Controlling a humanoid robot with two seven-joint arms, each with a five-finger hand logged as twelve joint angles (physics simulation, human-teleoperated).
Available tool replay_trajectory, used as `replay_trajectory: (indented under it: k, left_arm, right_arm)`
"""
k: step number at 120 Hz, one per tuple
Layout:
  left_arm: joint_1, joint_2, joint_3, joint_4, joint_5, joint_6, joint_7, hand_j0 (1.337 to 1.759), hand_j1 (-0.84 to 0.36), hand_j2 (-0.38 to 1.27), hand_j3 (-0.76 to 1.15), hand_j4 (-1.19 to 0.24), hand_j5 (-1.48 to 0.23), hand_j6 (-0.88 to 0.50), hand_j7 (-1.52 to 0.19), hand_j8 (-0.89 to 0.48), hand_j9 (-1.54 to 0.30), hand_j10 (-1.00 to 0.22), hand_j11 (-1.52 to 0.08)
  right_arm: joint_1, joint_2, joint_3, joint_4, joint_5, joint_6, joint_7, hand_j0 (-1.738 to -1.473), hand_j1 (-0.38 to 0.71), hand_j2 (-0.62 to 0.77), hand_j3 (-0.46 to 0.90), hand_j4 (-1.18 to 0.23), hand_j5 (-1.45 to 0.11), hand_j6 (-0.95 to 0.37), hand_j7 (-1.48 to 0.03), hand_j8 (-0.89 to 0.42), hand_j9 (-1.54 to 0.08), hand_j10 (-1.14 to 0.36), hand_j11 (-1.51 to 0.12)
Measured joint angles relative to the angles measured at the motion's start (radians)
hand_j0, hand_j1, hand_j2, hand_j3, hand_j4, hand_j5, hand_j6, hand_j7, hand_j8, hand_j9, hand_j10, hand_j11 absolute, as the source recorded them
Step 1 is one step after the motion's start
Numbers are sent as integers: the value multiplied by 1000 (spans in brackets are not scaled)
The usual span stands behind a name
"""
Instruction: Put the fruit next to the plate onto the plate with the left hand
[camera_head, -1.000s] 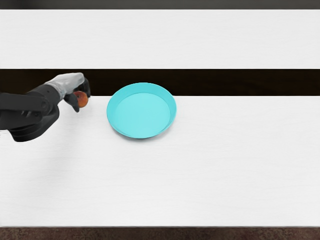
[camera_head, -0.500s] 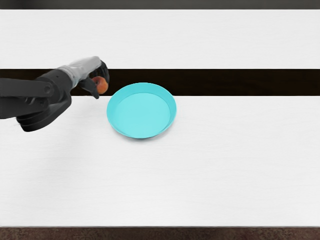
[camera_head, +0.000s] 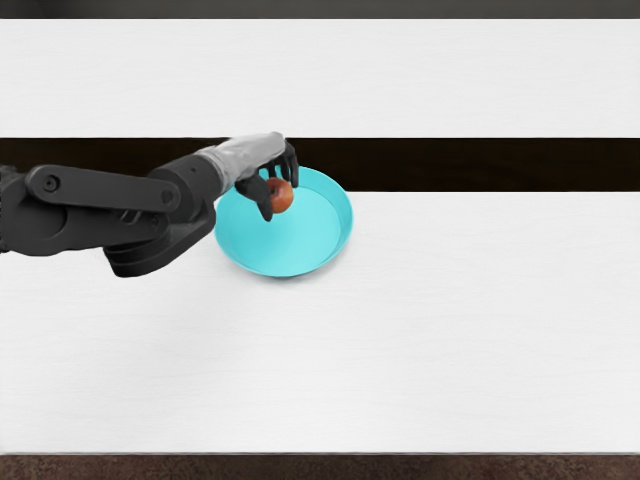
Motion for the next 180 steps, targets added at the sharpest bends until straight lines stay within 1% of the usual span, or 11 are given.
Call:
replay_trajectory:
  k: [12,16,17,44,66,88,99,119,142,161,180]
  left_arm:
    - [6,-6,-2,-1,1,1,0,1658,-411,840,0,-697,-960,-511,-936,-522,-936,-709,-937]
    - [7,-9,-2,-2,0,1,0,1658,-415,768,0,-691,-946,-532,-924,-536,-925,-702,-926]
    - [7,-10,-2,-2,0,1,0,1658,-432,843,0,-689,-941,-536,-920,-539,-920,-699,-921]
    - [11,-14,-1,0,-4,1,-1,1658,-276,389,0,-540,-722,-474,-714,-476,-713,-545,-714]
    - [11,0,-3,0,-7,0,-1,1658,-106,193,0,-388,-512,-361,-509,-362,-509,-390,-509]
    - [40,188,-70,-22,-23,-66,-2,1658,-20,110,0,-312,-409,-302,-408,-302,-407,-313,-407]
    - [113,292,-157,-46,-34,-166,-6,1658,1,90,0,-294,-383,-287,-382,-287,-382,-294,-382]
    - [244,489,-373,-62,-124,-467,-62,1658,22,70,0,-276,-358,-273,-358,-273,-357,-276,-357]
    - [403,559,-615,-48,-208,-759,-81,1658,33,61,0,-268,-346,-267,-346,-267,-345,-268,-345]
    - [479,602,-747,40,-352,-987,-112,1658,37,57,0,-264,-340,-264,-340,-263,-340,-263,-340]
    - [513,601,-791,186,-511,-1061,-120,1658,42,55,0,-259,-335,-259,-335,-259,-335,-259,-335]
  right_arm:
    - [0,0,0,0,0,0,0,-1658,-318,-5,0,-26,-34,-26,-34,-26,-34,-26,-34]
    - [0,0,0,0,0,0,0,-1658,-318,-5,0,-26,-34,-26,-34,-26,-34,-26,-34]
    - [0,0,0,0,0,0,0,-1658,-318,-5,0,-26,-34,-26,-34,-26,-34,-26,-34]
    - [0,0,0,0,0,0,0,-1658,-318,-5,0,-26,-34,-26,-34,-26,-34,-26,-34]
    - [0,0,0,0,0,0,0,-1658,-318,-5,0,-26,-34,-26,-34,-26,-34,-26,-34]
    - [0,0,0,0,0,0,0,-1658,-318,-5,0,-26,-34,-27,-34,-26,-34,-26,-34]
    - [0,0,0,0,0,0,0,-1658,-318,-5,0,-26,-34,-26,-34,-26,-34,-26,-34]
    - [0,0,0,0,0,0,0,-1658,-318,-5,0,-26,-34,-26,-34,-26,-34,-26,-34]
    - [0,0,0,0,0,0,0,-1658,-318,-5,0,-26,-34,-26,-34,-26,-34,-26,-34]
    - [0,0,0,0,0,0,0,-1658,-318,-5,0,-26,-34,-26,-33,-26,-34,-26,-34]
    - [0,0,0,0,0,0,0,-1658,-318,-5,0,-26,-33,-26,-33,-26,-33,-26,-33]
